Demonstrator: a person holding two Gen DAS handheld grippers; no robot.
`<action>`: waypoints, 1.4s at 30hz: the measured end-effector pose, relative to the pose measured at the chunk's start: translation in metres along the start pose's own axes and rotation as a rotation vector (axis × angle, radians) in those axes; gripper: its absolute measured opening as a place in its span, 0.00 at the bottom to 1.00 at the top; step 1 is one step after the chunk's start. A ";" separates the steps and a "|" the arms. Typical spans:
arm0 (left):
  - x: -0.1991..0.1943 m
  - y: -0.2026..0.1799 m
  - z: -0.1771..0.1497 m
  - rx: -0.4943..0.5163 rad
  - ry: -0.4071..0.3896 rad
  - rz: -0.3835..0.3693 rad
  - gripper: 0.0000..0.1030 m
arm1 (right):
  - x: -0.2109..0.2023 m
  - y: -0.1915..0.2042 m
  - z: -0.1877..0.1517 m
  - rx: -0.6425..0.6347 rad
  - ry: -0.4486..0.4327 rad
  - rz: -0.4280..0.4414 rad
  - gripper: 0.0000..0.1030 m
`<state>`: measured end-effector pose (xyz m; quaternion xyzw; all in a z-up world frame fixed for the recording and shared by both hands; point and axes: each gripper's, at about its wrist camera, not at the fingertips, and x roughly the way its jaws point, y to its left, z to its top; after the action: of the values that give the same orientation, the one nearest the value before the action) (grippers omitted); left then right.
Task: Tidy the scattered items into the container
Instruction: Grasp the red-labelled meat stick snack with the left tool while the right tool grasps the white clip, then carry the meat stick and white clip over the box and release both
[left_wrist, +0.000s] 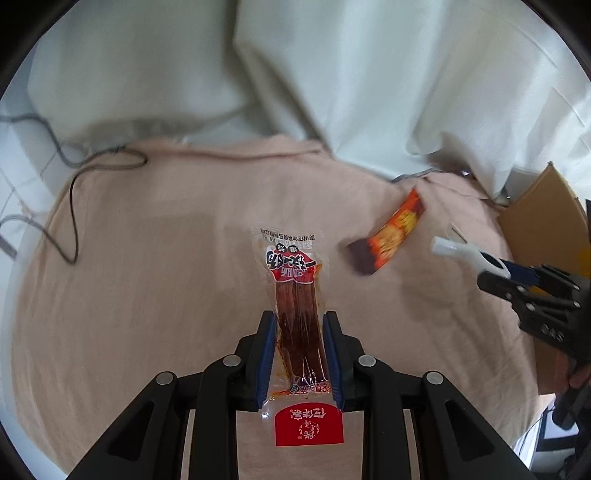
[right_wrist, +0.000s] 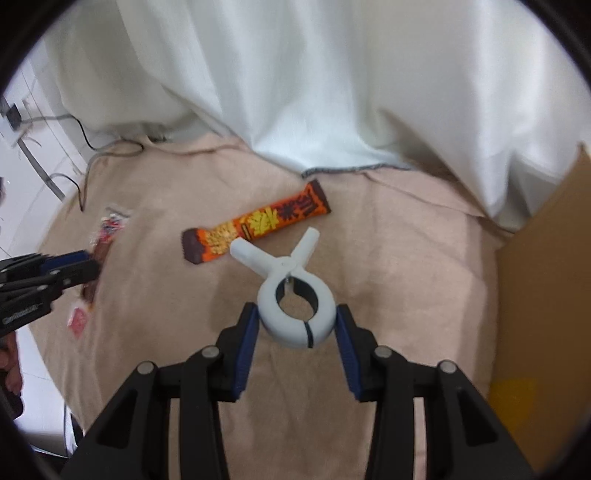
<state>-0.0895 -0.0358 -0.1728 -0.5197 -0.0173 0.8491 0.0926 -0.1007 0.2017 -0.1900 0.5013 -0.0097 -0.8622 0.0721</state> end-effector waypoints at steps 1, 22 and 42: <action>-0.003 -0.006 0.004 0.009 -0.007 -0.006 0.25 | -0.010 -0.002 -0.001 0.010 -0.009 0.003 0.45; -0.102 -0.227 0.130 0.316 -0.275 -0.251 0.25 | -0.191 -0.113 0.005 0.147 -0.335 -0.175 0.44; -0.045 -0.406 0.078 0.568 -0.086 -0.319 0.25 | -0.156 -0.234 -0.094 0.411 -0.091 -0.239 0.45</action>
<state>-0.0819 0.3604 -0.0468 -0.4275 0.1350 0.8160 0.3650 0.0304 0.4594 -0.1227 0.4635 -0.1287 -0.8663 -0.1343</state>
